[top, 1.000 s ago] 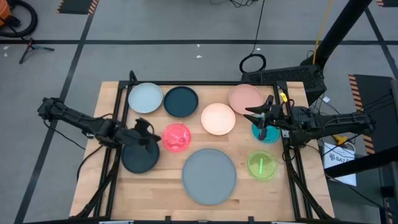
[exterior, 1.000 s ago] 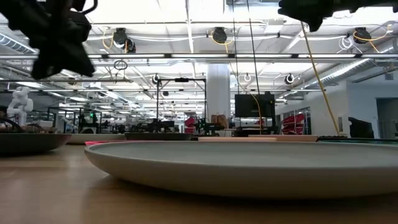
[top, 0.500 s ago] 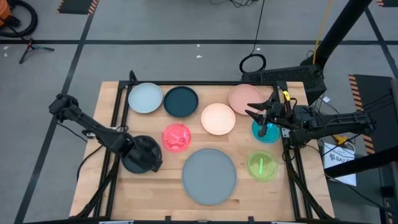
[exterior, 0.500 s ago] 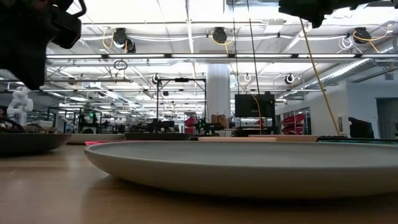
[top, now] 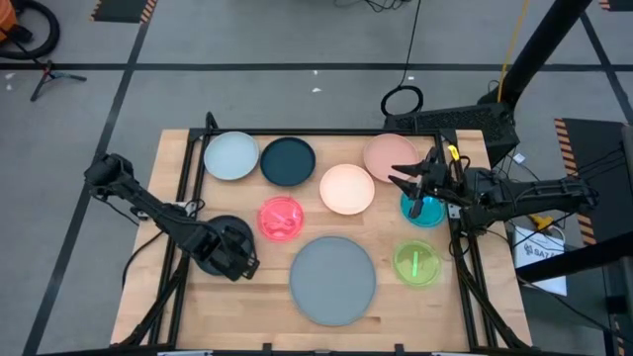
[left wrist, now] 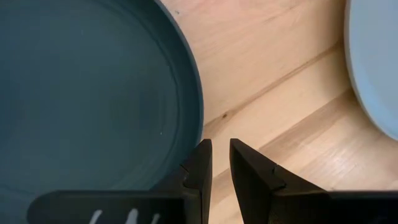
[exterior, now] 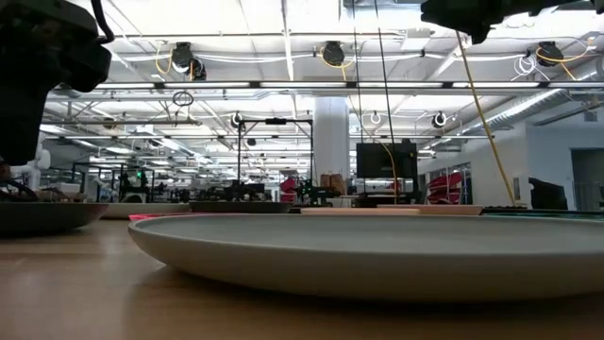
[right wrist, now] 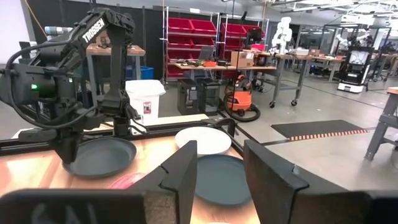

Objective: Stack plastic plates
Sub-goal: Stack the bottom black plate on top of the gray plate

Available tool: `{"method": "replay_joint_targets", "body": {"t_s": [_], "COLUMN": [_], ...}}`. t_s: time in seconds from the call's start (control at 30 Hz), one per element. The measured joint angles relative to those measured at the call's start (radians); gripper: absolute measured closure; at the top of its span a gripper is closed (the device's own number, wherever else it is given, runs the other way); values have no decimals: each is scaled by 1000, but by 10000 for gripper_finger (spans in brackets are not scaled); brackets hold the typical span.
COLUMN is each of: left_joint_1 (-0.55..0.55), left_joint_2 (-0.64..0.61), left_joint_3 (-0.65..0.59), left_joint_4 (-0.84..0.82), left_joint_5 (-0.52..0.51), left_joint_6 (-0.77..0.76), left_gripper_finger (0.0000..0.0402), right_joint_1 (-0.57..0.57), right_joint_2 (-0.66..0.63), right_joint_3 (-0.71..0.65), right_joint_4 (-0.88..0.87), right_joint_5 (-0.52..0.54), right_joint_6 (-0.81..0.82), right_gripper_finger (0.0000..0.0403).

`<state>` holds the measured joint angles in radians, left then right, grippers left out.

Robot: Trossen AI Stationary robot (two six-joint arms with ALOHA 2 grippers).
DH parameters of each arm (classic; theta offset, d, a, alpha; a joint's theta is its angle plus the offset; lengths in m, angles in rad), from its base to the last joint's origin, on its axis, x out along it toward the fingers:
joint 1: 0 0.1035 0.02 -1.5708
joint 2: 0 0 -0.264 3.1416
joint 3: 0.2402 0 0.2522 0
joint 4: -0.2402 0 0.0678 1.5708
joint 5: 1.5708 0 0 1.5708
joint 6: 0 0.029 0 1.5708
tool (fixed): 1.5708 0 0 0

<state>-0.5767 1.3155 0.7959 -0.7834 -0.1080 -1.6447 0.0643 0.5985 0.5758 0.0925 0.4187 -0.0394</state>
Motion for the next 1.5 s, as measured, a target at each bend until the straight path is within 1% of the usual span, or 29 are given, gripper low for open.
{"method": "replay_joint_targets", "body": {"t_s": [0.17, 0.33, 0.4, 0.47, 0.5, 0.67, 0.77, 0.97, 1.07, 1.13, 1.2, 1.37, 1.5], "left_joint_1": [4, 22, 26, 28, 28, 28, 27, 27, 27, 27, 28, 27, 26], "left_joint_2": [0, 0, 0, 0, 0, 0, 0, 0, 0, 7, 29, 129, 204], "left_joint_3": [0, 0, 0, 0, 0, 0, 0, 0, 0, 0, 0, 0, 0], "left_joint_4": [-7, -37, -32, -28, -29, -39, -36, -35, -34, -29, -26, -17, 43], "left_joint_5": [12, 12, 15, 21, 21, 18, 12, 0, -40, -82, -106, -110, -110], "left_joint_6": [25, 82, 91, 95, 92, 45, 45, 74, 79, 79, 86, 97, 99], "left_gripper_finger": [339, 340, 353, 383, 391, 394, 375, 297, 257, 238, 228, 225, 225], "right_joint_1": [0, 0, 0, 0, 0, 0, 0, 0, 0, 0, 0, 0, 0], "right_joint_2": [14, 19, 19, 19, 19, 19, 19, 19, 19, 19, 19, 19, 19], "right_joint_3": [0, 0, 0, 0, 0, 0, 0, 0, 0, 0, 0, 0, 0], "right_joint_4": [0, 0, 0, 0, 0, 0, 0, 0, 0, 0, 0, 0, 0], "right_joint_5": [0, 0, 0, 0, 0, 0, 0, -1, -1, -1, -1, -1, -1], "right_joint_6": [-2, -3, -2, 2, 2, 1, -1, 0, -1, -2, -4, -7, -7], "right_gripper_finger": [277, 277, 277, 277, 277, 277, 277, 277, 277, 277, 277, 277, 277]}}
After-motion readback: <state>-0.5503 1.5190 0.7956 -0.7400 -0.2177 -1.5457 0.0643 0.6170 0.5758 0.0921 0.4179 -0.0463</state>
